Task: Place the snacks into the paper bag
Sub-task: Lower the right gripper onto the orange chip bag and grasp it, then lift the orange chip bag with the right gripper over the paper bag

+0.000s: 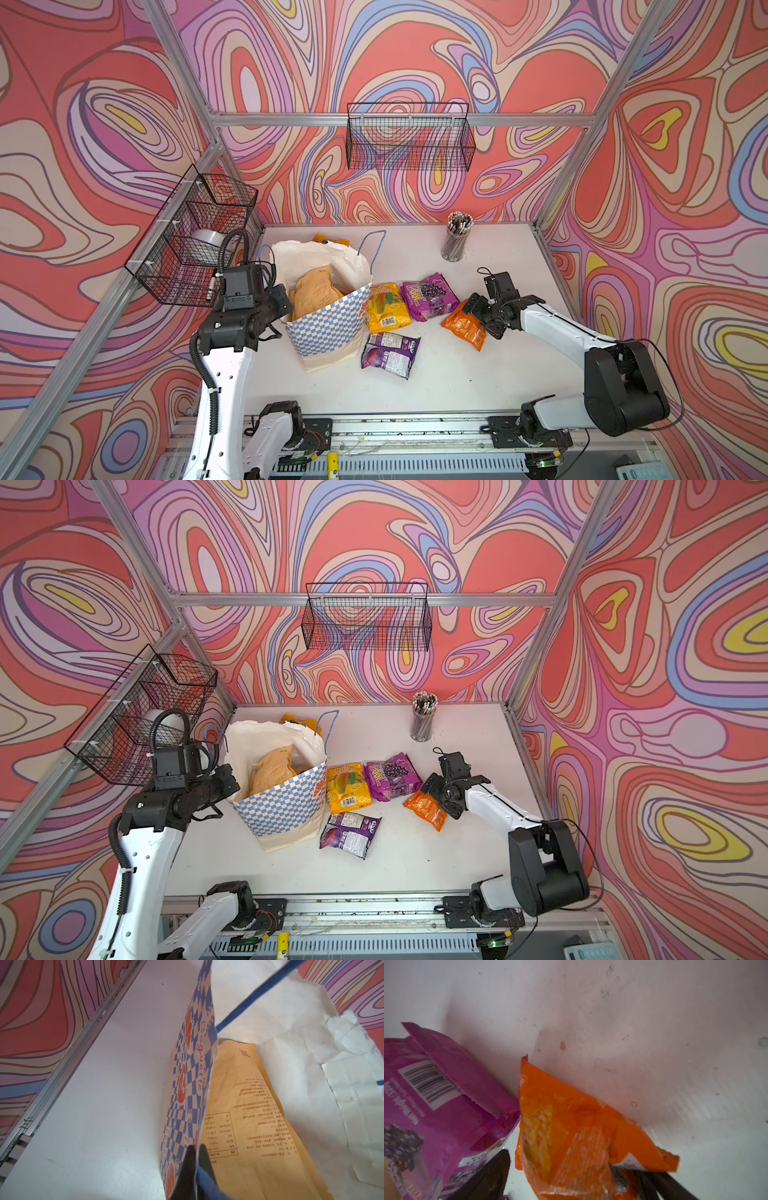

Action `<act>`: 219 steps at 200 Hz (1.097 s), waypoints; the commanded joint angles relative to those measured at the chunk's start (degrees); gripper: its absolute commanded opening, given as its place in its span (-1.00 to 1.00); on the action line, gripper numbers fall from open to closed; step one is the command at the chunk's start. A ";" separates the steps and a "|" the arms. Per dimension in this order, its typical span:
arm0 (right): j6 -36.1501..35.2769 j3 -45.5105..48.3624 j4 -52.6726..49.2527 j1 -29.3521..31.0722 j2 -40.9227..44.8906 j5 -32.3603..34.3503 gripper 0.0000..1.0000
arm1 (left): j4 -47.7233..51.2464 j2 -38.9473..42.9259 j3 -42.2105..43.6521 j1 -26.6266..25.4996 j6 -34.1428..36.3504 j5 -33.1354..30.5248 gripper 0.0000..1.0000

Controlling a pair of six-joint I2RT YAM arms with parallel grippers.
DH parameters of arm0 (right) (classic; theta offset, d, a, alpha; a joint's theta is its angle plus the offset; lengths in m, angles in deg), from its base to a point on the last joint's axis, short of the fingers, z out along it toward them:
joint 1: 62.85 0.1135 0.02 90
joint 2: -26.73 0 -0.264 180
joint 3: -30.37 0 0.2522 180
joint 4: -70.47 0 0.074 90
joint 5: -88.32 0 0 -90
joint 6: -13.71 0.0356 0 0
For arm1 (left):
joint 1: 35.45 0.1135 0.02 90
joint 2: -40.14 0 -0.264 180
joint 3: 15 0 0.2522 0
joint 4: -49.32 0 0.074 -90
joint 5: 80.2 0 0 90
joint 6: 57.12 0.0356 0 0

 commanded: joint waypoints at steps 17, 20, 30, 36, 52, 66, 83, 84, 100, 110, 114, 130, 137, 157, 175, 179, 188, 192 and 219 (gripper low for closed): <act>2.05 1.13 0.49 -0.22 -1.89 0.20 0.76 | -1.20 0.79 0.61 -0.22 0.20 0.81 -1.00; 2.13 1.14 0.47 -0.23 -1.90 0.22 0.75 | -1.22 0.75 0.61 -0.20 0.15 0.82 -1.00; 2.13 1.29 0.58 -0.23 -1.79 0.13 0.71 | -1.16 0.79 0.61 -0.20 0.17 0.75 -1.00; 2.06 1.37 0.84 -0.23 -1.64 0.03 0.69 | -1.18 0.79 0.61 -0.22 0.17 0.86 -1.00; 1.68 1.58 2.11 -0.16 -0.98 -1.26 0.61 | -1.10 0.90 0.61 -0.26 0.23 0.90 -1.00; 0.98 1.16 2.13 -0.23 -0.55 -1.57 0.49 | -0.94 1.05 0.57 -0.20 0.33 0.84 -1.00; 0.45 0.62 2.27 -0.23 0.54 -2.43 0.34 | -0.70 1.30 0.51 -0.20 0.41 0.83 -1.00; 0.42 0.62 2.33 -0.18 0.64 -2.46 0.33 | -0.69 1.31 0.52 -0.20 0.41 0.87 -1.00; 0.48 0.48 2.18 -0.22 1.88 -3.03 0.20 | -0.59 1.55 0.44 -0.20 0.41 1.08 -1.00; 0.48 0.11 1.51 -0.22 2.78 -3.08 0.18 | -0.52 1.58 0.22 -0.20 0.49 1.07 -1.00; 0.43 -0.04 1.26 -0.23 3.22 -3.06 0.18 | -0.49 1.58 0.17 -0.20 0.58 1.08 -1.00; 0.13 -0.98 -0.15 -0.23 5.39 -2.55 0.08 | -0.41 1.58 -0.05 -0.21 0.59 1.31 -1.00; -0.25 -1.51 -0.81 -0.23 6.29 -2.22 0.04 | -0.37 1.58 -0.10 -0.20 0.60 1.60 -1.00; -2.52 -4.40 -3.27 -0.17 9.55 -1.51 -0.03 | -0.08 1.79 -0.53 -0.20 0.51 2.87 -1.00; -5.89 -7.93 -3.99 -0.23 12.54 -2.23 -0.04 | 0.20 2.01 -0.90 -0.20 0.68 3.84 -1.00; -6.50 -8.78 -4.17 -0.23 13.05 -2.59 -0.05 | 0.26 2.09 -1.03 -0.20 0.69 3.83 -1.00; -7.87 -10.86 -4.65 -0.19 13.92 -3.63 -0.08 | 0.47 2.20 -1.15 -0.20 0.68 3.85 -1.00; -8.55 -11.76 -4.79 -0.22 14.23 -4.09 -0.08 | 0.55 2.27 -1.27 -0.20 0.78 3.89 -1.00; -12.64 -20.64 -5.95 3.14 13.66 -5.00 -0.16 | 0.91 2.36 -1.30 -0.20 1.23 3.91 -1.00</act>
